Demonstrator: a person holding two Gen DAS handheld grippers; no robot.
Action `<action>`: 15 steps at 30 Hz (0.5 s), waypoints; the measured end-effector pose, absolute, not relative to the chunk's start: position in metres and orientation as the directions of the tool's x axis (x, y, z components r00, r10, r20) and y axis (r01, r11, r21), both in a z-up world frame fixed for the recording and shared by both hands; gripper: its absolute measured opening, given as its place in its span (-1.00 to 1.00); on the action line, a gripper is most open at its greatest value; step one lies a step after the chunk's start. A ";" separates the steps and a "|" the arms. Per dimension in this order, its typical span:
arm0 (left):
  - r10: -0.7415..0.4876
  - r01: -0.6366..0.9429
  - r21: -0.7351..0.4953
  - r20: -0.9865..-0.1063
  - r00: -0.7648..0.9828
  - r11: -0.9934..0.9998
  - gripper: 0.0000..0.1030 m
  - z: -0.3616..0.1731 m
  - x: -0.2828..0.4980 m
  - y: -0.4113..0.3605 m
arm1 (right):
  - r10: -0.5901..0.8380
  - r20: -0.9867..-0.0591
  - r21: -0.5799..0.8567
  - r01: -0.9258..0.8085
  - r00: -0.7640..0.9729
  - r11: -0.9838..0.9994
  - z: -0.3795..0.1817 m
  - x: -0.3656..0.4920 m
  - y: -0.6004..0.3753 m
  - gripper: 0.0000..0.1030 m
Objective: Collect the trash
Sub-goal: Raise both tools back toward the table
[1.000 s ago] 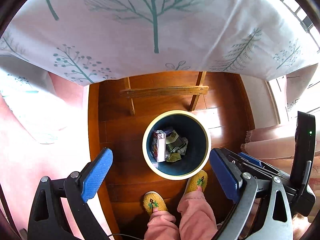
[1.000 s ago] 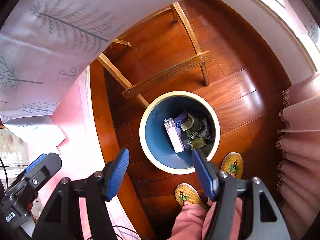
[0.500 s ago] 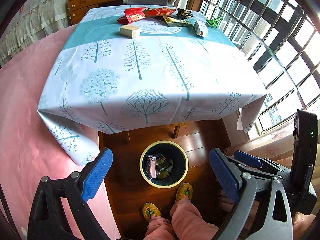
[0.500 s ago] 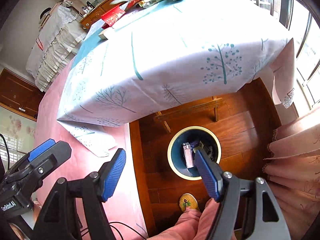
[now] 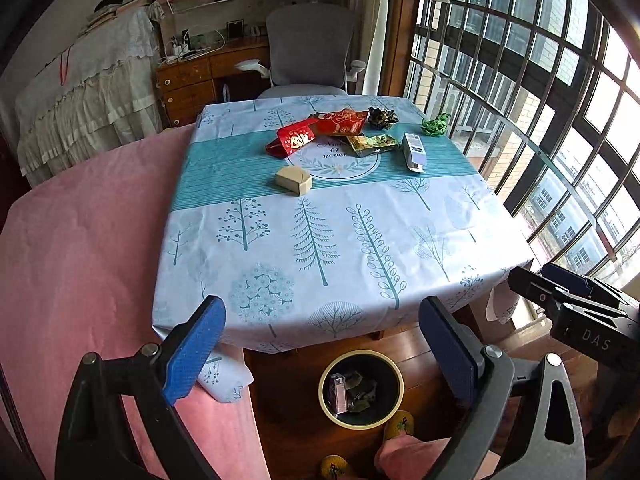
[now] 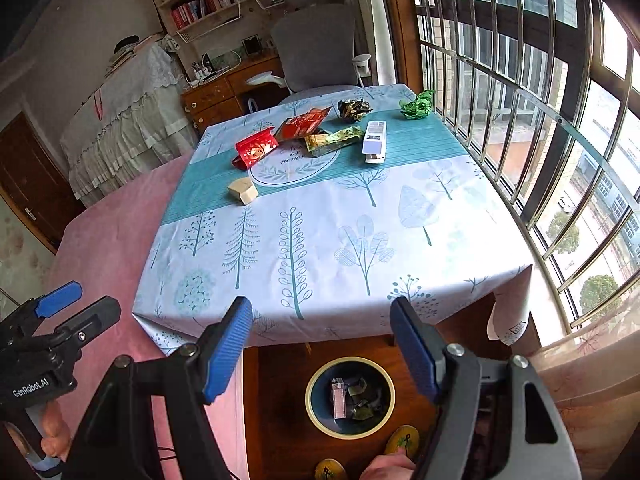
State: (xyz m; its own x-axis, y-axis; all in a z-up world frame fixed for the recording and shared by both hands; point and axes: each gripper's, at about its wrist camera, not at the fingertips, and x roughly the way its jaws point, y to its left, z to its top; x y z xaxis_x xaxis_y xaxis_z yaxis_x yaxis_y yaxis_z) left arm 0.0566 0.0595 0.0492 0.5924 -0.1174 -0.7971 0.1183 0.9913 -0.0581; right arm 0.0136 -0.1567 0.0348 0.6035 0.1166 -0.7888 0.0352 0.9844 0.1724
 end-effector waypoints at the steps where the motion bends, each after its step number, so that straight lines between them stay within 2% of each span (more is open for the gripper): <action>1: -0.111 0.108 -0.058 -0.798 0.593 0.993 0.87 0.050 0.063 0.060 | 0.107 -0.787 0.162 0.036 0.607 0.986 0.039 0.019 -0.159 0.40; 7: -0.097 0.064 -0.073 -0.804 0.587 0.995 0.87 0.037 0.117 0.061 | 0.100 -0.769 0.148 0.024 0.631 0.989 0.043 0.074 -0.177 0.40; 15: -0.012 0.089 0.042 -0.844 0.536 0.995 0.87 -0.016 0.232 0.049 | 0.164 -0.805 0.200 0.002 0.570 0.980 0.007 0.197 -0.212 0.40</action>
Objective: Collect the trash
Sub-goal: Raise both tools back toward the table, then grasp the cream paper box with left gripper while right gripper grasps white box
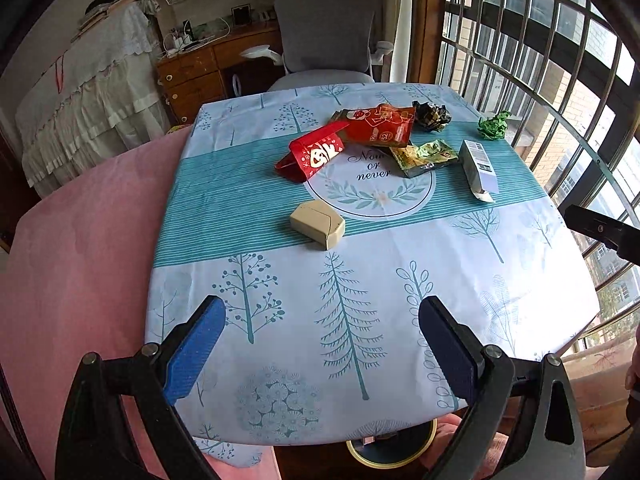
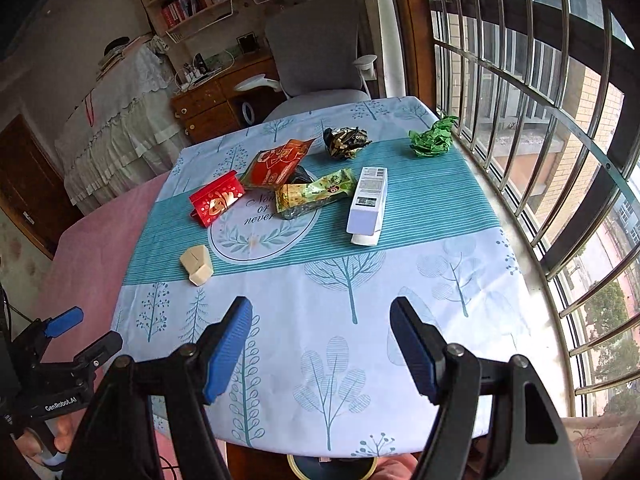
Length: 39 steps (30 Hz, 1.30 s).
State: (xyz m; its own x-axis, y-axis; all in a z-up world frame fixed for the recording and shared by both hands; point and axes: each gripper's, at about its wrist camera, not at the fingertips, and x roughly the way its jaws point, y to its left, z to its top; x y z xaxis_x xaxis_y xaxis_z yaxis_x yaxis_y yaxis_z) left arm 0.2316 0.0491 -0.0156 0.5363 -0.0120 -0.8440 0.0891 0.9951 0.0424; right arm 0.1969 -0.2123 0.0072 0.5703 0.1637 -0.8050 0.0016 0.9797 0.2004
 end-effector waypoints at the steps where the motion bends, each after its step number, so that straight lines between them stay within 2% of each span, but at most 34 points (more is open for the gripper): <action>1: 0.000 0.089 0.055 -0.850 0.526 0.995 0.87 -0.023 0.246 0.049 | 0.175 -0.814 0.211 0.002 0.554 0.977 0.000 0.213 -0.217 0.40; 5: 0.022 0.093 0.076 -0.876 0.482 0.993 0.87 -0.053 0.305 0.052 | 0.196 -0.848 0.220 -0.010 0.492 0.976 -0.030 0.270 -0.229 0.40; 10: -0.007 0.100 0.038 -0.907 0.420 0.994 0.87 -0.083 0.355 0.062 | 0.205 -0.880 0.230 0.007 0.429 0.973 -0.068 0.329 -0.238 0.40; 17: -0.044 0.188 0.023 -0.936 0.348 0.982 0.87 -0.108 0.381 0.061 | 0.198 -0.905 0.210 -0.009 0.376 0.978 -0.100 0.377 -0.240 0.40; 22: -0.032 0.274 0.060 -0.947 0.320 0.960 0.87 -0.117 0.384 0.055 | 0.208 -0.904 0.196 -0.070 0.373 0.978 -0.107 0.384 -0.239 0.38; 24: -0.021 0.297 0.073 -0.953 0.303 0.952 0.79 -0.121 0.385 0.053 | 0.204 -0.903 0.184 -0.089 0.378 0.979 -0.107 0.385 -0.238 0.17; 29: -0.009 0.313 0.075 -0.966 0.260 0.947 0.56 -0.131 0.391 0.051 | 0.222 -0.897 0.198 -0.103 0.381 0.975 -0.106 0.387 -0.245 -0.06; 32: -0.023 0.293 0.054 -0.967 0.252 0.955 0.25 -0.133 0.394 0.048 | 0.233 -0.896 0.208 -0.106 0.377 0.972 -0.104 0.386 -0.251 -0.18; 35: 0.002 0.238 0.065 -0.966 0.258 0.969 0.23 -0.133 0.395 0.043 | 0.249 -0.897 0.228 -0.101 0.366 0.968 -0.103 0.382 -0.256 -0.33; 39: 0.034 0.172 0.081 -0.964 0.262 0.982 0.22 -0.132 0.383 0.032 | 0.258 -0.896 0.238 -0.100 0.362 0.966 -0.097 0.368 -0.260 -0.34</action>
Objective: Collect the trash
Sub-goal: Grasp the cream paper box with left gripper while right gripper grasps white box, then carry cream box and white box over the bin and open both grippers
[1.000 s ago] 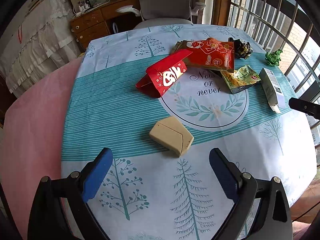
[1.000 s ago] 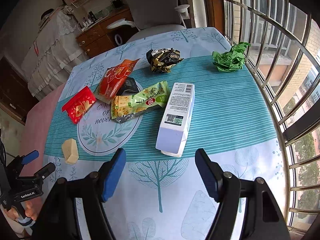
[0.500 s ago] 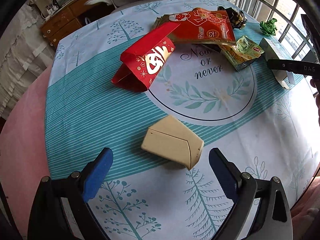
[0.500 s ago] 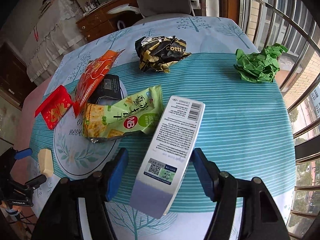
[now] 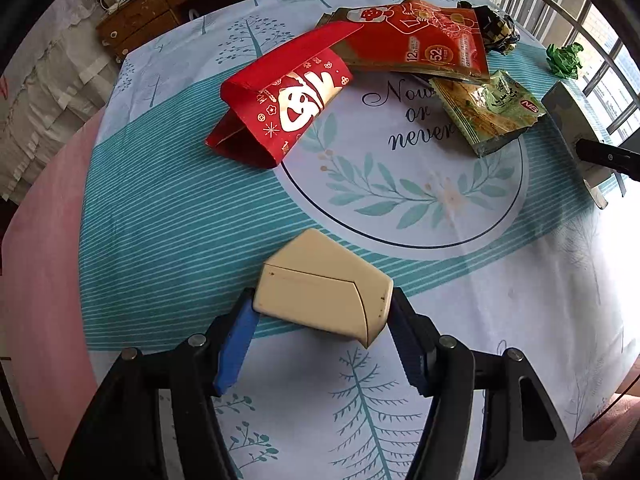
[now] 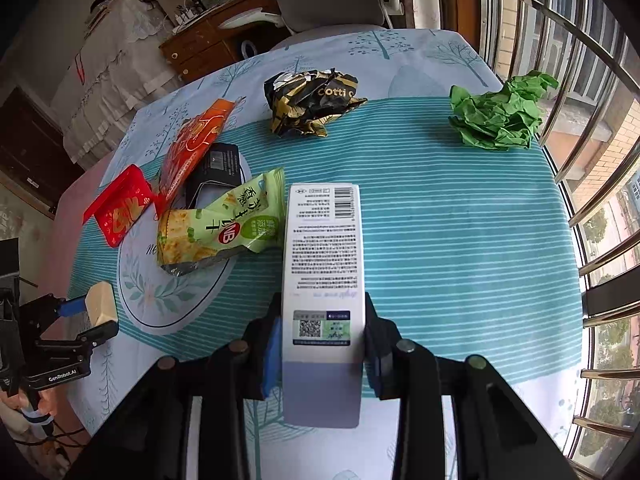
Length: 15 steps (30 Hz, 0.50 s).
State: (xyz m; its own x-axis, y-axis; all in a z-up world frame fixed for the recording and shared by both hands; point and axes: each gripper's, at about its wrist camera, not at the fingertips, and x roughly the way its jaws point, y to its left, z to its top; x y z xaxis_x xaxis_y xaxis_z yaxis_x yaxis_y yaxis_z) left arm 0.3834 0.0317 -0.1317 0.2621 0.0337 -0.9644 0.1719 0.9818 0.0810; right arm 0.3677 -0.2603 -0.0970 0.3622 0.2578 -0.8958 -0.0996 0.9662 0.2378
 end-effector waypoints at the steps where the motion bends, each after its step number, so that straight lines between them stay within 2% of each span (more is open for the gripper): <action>1: 0.042 0.163 0.088 -0.964 0.263 0.983 0.22 -0.131 0.379 0.028 | 0.261 -0.894 0.241 -0.100 0.365 0.965 -0.094 0.363 -0.261 -0.34; 5: 0.062 0.143 0.105 -0.958 0.278 0.984 0.22 -0.123 0.351 0.007 | 0.275 -0.883 0.260 -0.093 0.381 0.961 -0.079 0.338 -0.263 -0.34; 15: -0.028 0.188 0.056 -0.908 0.418 0.981 0.22 -0.054 0.252 -0.023 | 0.272 -0.845 0.291 -0.031 0.461 0.956 -0.036 0.236 -0.248 -0.34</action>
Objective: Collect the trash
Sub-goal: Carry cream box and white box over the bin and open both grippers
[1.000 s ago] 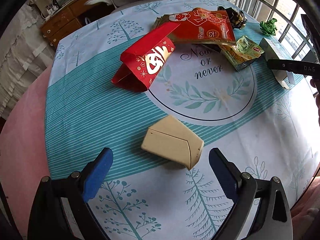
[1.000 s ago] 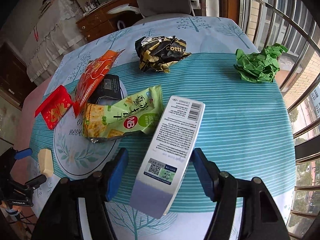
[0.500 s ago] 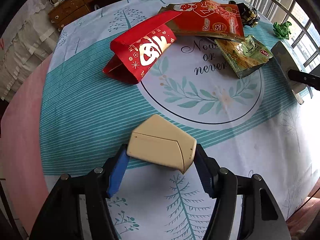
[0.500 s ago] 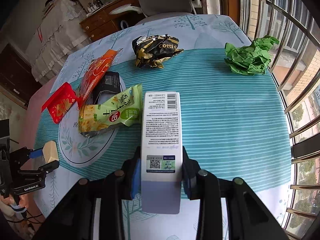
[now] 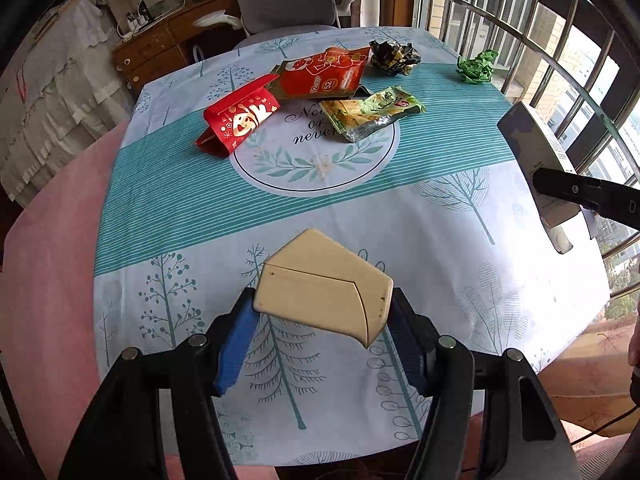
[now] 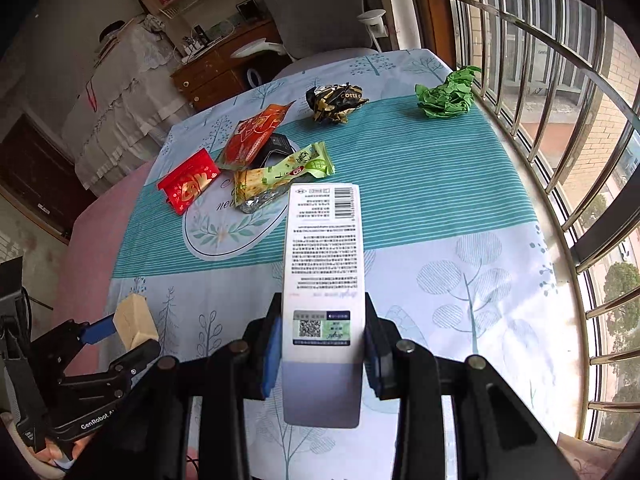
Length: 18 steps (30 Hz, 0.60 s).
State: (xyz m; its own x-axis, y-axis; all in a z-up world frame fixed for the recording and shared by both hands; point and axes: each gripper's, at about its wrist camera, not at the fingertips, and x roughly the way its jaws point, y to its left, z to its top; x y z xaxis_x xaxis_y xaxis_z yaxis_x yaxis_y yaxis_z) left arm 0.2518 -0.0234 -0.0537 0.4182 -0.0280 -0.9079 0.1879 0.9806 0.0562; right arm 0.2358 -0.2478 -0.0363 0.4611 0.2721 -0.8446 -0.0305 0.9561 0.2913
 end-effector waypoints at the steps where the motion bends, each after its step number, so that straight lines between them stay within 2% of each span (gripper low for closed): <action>1: -0.041 0.198 0.051 -0.901 0.432 0.979 0.22 -0.045 0.239 -0.023 | 0.271 -0.838 0.297 -0.021 0.473 0.955 -0.032 0.221 -0.245 -0.34; 9: -0.166 0.287 -0.009 -0.834 0.526 0.958 0.22 0.010 0.135 0.000 | 0.251 -0.799 0.341 0.068 0.547 0.938 -0.012 0.101 -0.214 -0.34; 18: -0.216 0.390 0.002 -0.830 0.515 0.921 0.22 0.013 0.035 0.010 | 0.231 -0.818 0.324 0.089 0.526 0.942 -0.012 -0.008 -0.175 -0.34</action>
State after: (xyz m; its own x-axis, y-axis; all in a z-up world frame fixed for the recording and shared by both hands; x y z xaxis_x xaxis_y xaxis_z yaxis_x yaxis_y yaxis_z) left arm 0.0351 0.0101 0.0127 0.5149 -0.2161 -0.8296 0.3900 0.9208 0.0022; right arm -0.0079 -0.1747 -0.0118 0.5263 0.2314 -0.8182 0.0889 0.9420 0.3236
